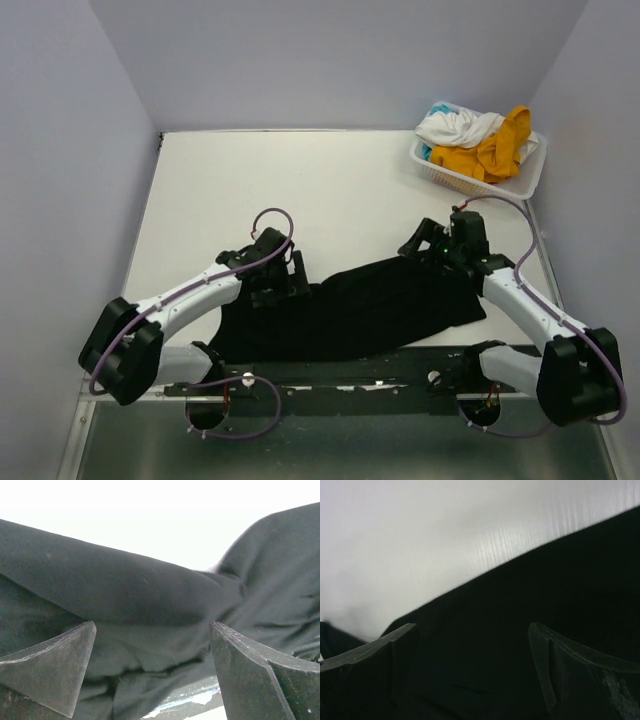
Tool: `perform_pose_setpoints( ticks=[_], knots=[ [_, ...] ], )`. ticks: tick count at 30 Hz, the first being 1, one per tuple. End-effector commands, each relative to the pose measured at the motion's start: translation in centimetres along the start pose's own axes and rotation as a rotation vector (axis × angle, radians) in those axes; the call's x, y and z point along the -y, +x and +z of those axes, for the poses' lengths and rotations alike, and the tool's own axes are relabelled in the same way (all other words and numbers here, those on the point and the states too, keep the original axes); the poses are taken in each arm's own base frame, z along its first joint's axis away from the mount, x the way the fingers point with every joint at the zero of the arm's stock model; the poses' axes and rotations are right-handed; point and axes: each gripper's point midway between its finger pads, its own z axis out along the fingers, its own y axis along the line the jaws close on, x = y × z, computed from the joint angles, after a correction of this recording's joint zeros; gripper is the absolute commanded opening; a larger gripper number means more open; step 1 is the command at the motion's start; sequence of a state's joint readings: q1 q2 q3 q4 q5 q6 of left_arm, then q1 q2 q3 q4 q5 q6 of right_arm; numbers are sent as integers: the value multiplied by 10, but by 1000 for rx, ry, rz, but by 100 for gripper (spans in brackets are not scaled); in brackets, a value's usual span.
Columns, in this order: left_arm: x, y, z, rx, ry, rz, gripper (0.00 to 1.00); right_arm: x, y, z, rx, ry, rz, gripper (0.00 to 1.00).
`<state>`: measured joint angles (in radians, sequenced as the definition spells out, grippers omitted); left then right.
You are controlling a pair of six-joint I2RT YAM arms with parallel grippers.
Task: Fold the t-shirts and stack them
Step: Rotate the tshirt 90 degrees
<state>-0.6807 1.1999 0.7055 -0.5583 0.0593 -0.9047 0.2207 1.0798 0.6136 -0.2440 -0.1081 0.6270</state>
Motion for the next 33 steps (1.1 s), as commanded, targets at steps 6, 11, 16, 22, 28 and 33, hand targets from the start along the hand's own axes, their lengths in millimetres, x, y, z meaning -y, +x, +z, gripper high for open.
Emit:
perform_pose_setpoints(
  ticks=[6, 11, 16, 22, 28, 33],
  knots=[
    [-16, -35, 65, -89, -45, -279, 99, 44, 22, 38, -62, 173, 6, 100],
    [-22, -88, 85, -41, -93, -427, 98, 67, 5, 54, 9, 312, 18, 100],
    [-22, -175, 90, 61, -153, -508, 99, 60, 0, 63, -12, 308, 20, 100],
    [-7, -268, 99, 114, -75, -579, 99, 32, 25, 53, -133, 134, 22, 100],
    [35, -356, 120, 108, 181, -532, 99, -4, 112, 19, -455, -213, 64, 100],
    [68, -401, 120, 133, 374, -554, 99, -30, 162, -14, -630, -360, 5, 100]
  ],
)
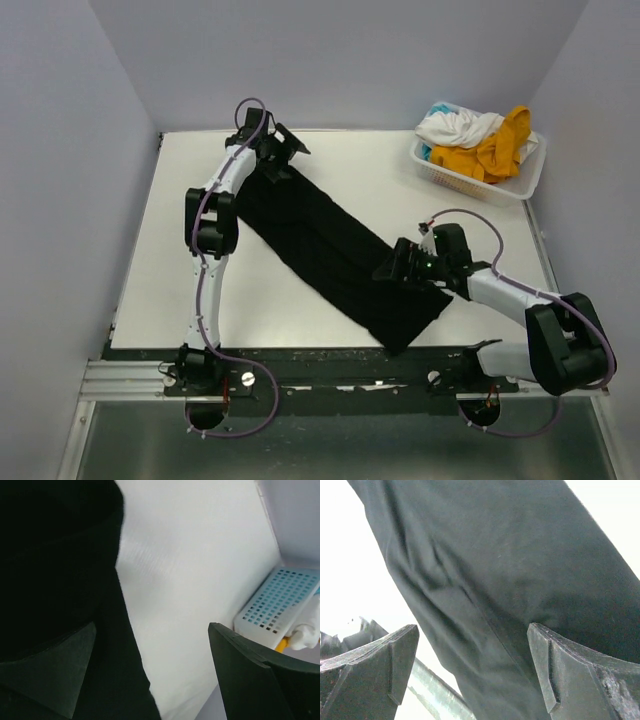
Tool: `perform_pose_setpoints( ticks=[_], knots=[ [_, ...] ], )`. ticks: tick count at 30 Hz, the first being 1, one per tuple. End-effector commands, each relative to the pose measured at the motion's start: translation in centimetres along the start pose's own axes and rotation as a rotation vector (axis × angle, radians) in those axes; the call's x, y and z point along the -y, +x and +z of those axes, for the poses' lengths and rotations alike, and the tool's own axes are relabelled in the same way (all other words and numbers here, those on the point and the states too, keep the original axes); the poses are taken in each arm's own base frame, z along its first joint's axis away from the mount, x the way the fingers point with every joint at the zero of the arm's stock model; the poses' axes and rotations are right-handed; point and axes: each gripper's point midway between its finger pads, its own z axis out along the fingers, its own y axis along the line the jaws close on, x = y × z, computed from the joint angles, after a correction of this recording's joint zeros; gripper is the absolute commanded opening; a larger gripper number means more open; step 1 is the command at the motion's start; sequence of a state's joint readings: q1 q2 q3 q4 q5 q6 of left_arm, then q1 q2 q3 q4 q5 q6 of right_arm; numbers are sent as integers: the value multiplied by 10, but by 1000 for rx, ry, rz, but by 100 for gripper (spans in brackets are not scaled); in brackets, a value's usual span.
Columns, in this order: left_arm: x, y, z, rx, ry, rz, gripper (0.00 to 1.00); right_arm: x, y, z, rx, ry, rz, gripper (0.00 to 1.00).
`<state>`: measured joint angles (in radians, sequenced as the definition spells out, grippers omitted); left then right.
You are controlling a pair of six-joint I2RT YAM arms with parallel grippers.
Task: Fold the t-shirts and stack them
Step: Rotate the tshirt 90 degrees
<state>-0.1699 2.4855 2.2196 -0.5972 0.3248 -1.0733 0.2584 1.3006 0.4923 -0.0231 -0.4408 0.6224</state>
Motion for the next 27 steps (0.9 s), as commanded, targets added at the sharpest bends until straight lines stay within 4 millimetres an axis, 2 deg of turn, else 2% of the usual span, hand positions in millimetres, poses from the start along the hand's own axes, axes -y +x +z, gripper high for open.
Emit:
perform_pose_setpoints(
  ticks=[1, 6, 9, 11, 16, 18, 20, 22, 23, 27],
  knots=[
    [42, 2, 3, -79, 190, -55, 99, -31, 93, -14, -342, -189, -2, 100],
    [69, -9, 18, -72, 318, -130, 99, -71, 125, -3, -441, -275, -111, 100],
    [91, -14, 28, -59, 415, -170, 99, -84, 146, 5, -535, -311, -161, 100],
    [100, -14, 36, -44, 457, -198, 99, -92, 149, 12, -563, -320, -166, 100],
    [106, -13, 54, 7, 470, -235, 99, -137, 135, 19, -499, -393, -306, 100],
    [111, -6, 52, -35, 511, -227, 99, -135, 115, 20, -416, -295, -360, 100],
    [124, 3, 37, -74, 559, -153, 98, -123, 85, 19, -269, -145, -412, 100],
    [139, 3, 12, -49, 576, -69, 99, -119, 55, 13, -135, -39, -435, 100],
    [148, 2, -5, -27, 586, -29, 99, -121, 44, 11, -89, -23, -444, 100],
    [188, 6, -94, 67, 629, 228, 99, -145, 15, 9, 10, -30, -476, 100]
  ],
)
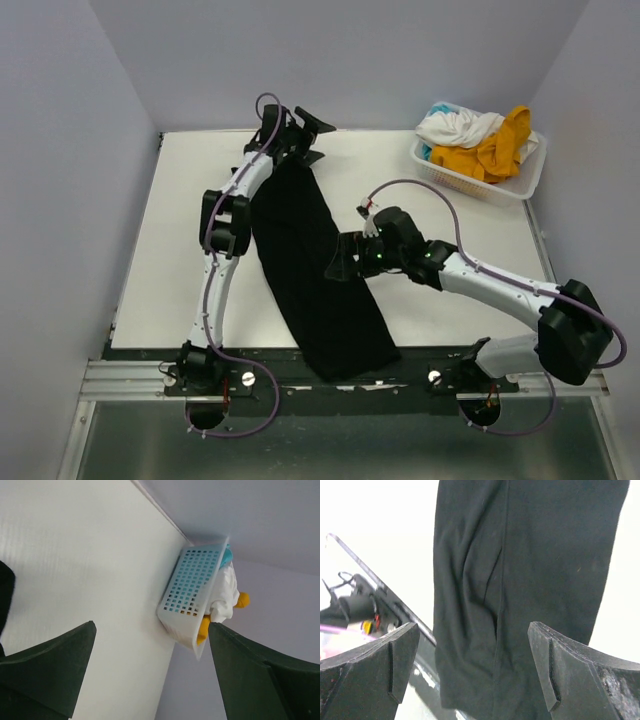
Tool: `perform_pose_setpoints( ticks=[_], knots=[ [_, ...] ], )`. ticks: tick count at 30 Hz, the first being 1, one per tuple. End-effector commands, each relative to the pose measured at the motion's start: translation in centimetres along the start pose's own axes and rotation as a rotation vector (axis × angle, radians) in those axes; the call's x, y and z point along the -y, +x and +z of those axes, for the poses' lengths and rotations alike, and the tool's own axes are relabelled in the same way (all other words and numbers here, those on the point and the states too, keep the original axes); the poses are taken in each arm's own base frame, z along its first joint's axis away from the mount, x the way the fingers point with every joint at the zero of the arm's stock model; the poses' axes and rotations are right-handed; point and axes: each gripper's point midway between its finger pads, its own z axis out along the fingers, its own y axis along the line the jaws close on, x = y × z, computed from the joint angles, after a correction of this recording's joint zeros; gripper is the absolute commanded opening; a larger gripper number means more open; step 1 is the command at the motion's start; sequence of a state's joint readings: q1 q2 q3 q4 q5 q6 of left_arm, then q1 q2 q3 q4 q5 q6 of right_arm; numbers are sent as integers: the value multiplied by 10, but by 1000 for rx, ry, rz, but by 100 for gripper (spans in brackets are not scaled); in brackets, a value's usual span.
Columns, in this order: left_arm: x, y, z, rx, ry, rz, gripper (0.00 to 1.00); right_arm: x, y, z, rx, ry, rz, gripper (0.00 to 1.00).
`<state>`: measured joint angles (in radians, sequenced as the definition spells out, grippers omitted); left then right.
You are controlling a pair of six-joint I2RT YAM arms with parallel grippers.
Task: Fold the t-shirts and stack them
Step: Rotate the tshirt 90 degrees
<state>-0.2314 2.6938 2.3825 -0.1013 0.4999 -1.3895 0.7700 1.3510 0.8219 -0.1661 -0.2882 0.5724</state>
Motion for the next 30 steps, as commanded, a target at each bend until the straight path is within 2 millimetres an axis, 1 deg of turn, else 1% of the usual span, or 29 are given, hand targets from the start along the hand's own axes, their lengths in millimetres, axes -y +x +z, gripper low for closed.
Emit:
perform_pose_setpoints(
  ticks=[1, 2, 3, 4, 5, 6, 7, 8, 9, 10, 11, 12, 13, 14, 15, 16, 17, 18, 19, 20, 21, 22, 23, 24, 25, 27, 28, 30],
  knots=[
    [151, 19, -104, 39, 174, 395, 99, 21, -41, -5, 123, 189, -54, 100],
    [163, 29, -126, 38, 182, 456, 99, 21, -50, -3, 148, 205, -56, 100],
    [159, 36, -142, 36, 165, 494, 99, 20, -63, -2, 189, 214, -60, 100],
    [156, 45, -162, 50, 140, 531, 99, 20, -75, 2, 219, 225, -66, 100],
    [149, 49, -180, 83, 106, 555, 99, 17, -86, 6, 239, 224, -77, 100],
    [149, 55, -206, 128, 89, 603, 99, 16, -94, 13, 249, 225, -92, 100],
    [122, 57, -221, 171, 18, 598, 99, 12, -103, 20, 259, 214, -107, 100],
    [101, 63, -243, 214, -41, 597, 99, 10, -110, 30, 254, 204, -121, 100],
    [80, 68, -261, 247, -88, 597, 98, 13, -115, 42, 242, 210, -138, 100],
    [53, 75, -280, 277, -138, 594, 98, 8, -123, 52, 231, 183, -149, 100],
    [37, 81, -295, 309, -159, 602, 99, 9, -127, 66, 210, 173, -151, 100],
    [9, 87, -311, 338, -205, 593, 99, 2, -134, 77, 199, 129, -150, 100],
    [-8, 93, -324, 360, -240, 571, 99, 2, -138, 89, 183, 101, -142, 100],
    [-30, 100, -338, 371, -288, 546, 99, -4, -144, 100, 174, 56, -154, 100],
    [-38, 106, -351, 385, -294, 551, 99, -5, -148, 113, 165, 27, -164, 100],
    [-54, 112, -358, 382, -320, 549, 99, -7, -149, 125, 148, 0, -164, 100],
    [-63, 114, -367, 402, -333, 551, 99, -14, -151, 132, 128, -52, -169, 100],
    [-69, 117, -372, 407, -334, 554, 99, -18, -145, 140, 86, -108, -187, 100],
    [-71, 120, -377, 410, -323, 561, 99, -24, -136, 142, 30, -178, -203, 100],
    [-73, 121, -380, 420, -317, 575, 99, -28, -124, 139, -23, -248, -223, 100],
    [-73, 121, -383, 430, -311, 584, 99, -34, -109, 132, -71, -328, -255, 100],
    [-73, 121, -385, 438, -312, 586, 98, -39, -102, 120, -84, -375, -279, 100],
    [-71, 120, -387, 448, -307, 591, 99, -37, -98, 112, -74, -395, -292, 100],
    [-69, 119, -387, 451, -301, 602, 99, -38, -101, 100, -46, -402, -318, 100],
    [-66, 120, -387, 450, -291, 608, 99, -34, -102, 92, -30, -401, -355, 100],
    [-63, 120, -385, 444, -280, 623, 98, -19, -106, 84, -22, -369, -419, 100],
    [-63, 121, -385, 443, -278, 625, 98, -11, -107, 85, -31, -346, -431, 100],
    [-66, 119, -383, 446, -283, 628, 98, 2, -110, 93, -47, -305, -440, 100]
  ],
)
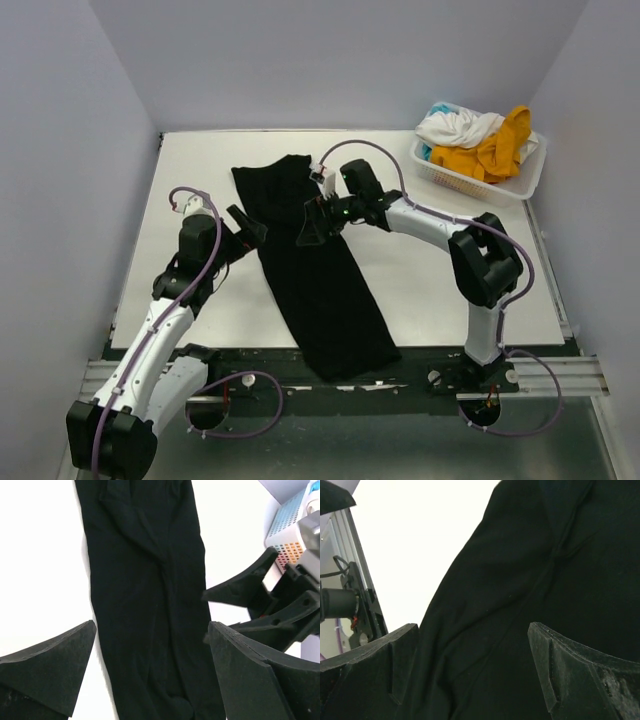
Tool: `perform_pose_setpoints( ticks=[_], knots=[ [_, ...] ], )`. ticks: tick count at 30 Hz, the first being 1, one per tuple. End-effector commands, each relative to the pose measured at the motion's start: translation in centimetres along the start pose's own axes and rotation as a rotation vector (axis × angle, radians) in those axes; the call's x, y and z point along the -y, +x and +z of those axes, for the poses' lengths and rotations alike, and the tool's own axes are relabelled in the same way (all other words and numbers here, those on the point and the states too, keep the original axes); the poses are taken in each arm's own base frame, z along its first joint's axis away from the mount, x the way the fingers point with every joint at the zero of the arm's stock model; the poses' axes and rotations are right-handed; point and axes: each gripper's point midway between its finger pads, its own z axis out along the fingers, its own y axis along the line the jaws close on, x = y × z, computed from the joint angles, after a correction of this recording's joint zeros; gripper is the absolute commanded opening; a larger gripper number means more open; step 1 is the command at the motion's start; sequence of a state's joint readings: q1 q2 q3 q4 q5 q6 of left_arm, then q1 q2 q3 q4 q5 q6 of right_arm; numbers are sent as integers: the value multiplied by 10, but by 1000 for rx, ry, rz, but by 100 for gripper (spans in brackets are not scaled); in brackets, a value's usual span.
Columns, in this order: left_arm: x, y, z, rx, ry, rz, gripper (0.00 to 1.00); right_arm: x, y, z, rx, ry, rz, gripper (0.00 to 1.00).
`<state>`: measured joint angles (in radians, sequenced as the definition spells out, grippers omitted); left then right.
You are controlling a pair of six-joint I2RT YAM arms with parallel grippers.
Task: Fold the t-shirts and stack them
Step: Rotate the tshirt 90 degrees
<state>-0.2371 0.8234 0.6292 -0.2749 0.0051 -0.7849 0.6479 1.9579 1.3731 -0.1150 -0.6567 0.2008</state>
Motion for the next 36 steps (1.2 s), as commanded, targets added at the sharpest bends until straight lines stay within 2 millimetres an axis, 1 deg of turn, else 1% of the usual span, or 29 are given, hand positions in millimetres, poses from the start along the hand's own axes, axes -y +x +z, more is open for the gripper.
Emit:
perform_pose_setpoints(
  ticks=[1, 2, 3, 4, 5, 6, 7, 8, 9, 11, 14, 15, 18, 19, 21, 24, 25, 26, 27, 29, 31, 33, 35, 36],
  knots=[
    [1, -11, 3, 54, 0, 32, 98, 12, -16, -6, 7, -24, -138, 100],
    [-1, -10, 5, 54, -4, 29, 98, 17, -22, 1, 15, -21, -134, 100],
    [-2, -8, 7, 49, -6, 28, 98, 25, -22, 11, 8, -20, -122, 100],
    [-3, -6, 9, 45, -11, 28, 98, 31, -32, 20, 21, -12, -122, 100],
    [-5, -4, 11, 35, -16, 27, 99, 44, -39, 31, 27, 20, -97, 100],
    [-6, -3, 13, 28, -23, 28, 99, 57, -41, 42, 22, 46, -71, 100],
    [-8, 0, 16, 17, -30, 27, 98, 65, -49, 50, 27, 64, -67, 100],
    [-9, 1, 18, 8, -34, 25, 99, 77, -49, 60, 23, 85, -47, 100],
    [-9, 3, 20, 1, -34, 24, 99, 81, -57, 66, 37, 94, -40, 100],
    [-10, 5, 23, -13, -38, 24, 99, 100, -56, 80, 48, 135, -8, 100],
    [-9, 7, 27, -23, -37, 28, 99, 130, -50, 91, 56, 249, 43, 100],
    [-10, 7, 28, -26, -38, 28, 99, 140, -44, 92, 44, 290, 61, 100],
    [-8, 8, 32, -32, -33, 30, 99, 170, -36, 85, 39, 446, 90, 100],
    [-8, 7, 34, -30, -30, 32, 99, 180, -34, 81, 38, 500, 96, 100],
    [-1, 10, 37, -47, 6, 38, 98, 204, -33, 68, 43, 606, 126, 100],
    [8, 11, 44, -70, 46, 50, 99, 238, -31, 44, 67, 727, 229, 100],
    [10, 12, 46, -81, 55, 52, 99, 247, -28, 37, 82, 746, 290, 100],
    [13, 13, 49, -92, 68, 59, 99, 264, -25, 24, 104, 797, 354, 100],
    [15, 15, 52, -106, 75, 61, 98, 275, -22, 14, 127, 828, 431, 100],
    [22, 19, 57, -133, 94, 72, 99, 292, -15, -1, 150, 904, 509, 100],
    [28, 25, 60, -162, 107, 84, 99, 301, -13, -14, 167, 992, 513, 100],
    [33, 35, 63, -199, 109, 96, 99, 304, -13, -20, 168, 1020, 514, 100],
    [38, 49, 63, -242, 112, 108, 99, 297, -24, -19, 163, 977, 474, 100],
    [40, 57, 63, -268, 114, 111, 99, 288, -34, -15, 156, 914, 435, 100]
  ],
)
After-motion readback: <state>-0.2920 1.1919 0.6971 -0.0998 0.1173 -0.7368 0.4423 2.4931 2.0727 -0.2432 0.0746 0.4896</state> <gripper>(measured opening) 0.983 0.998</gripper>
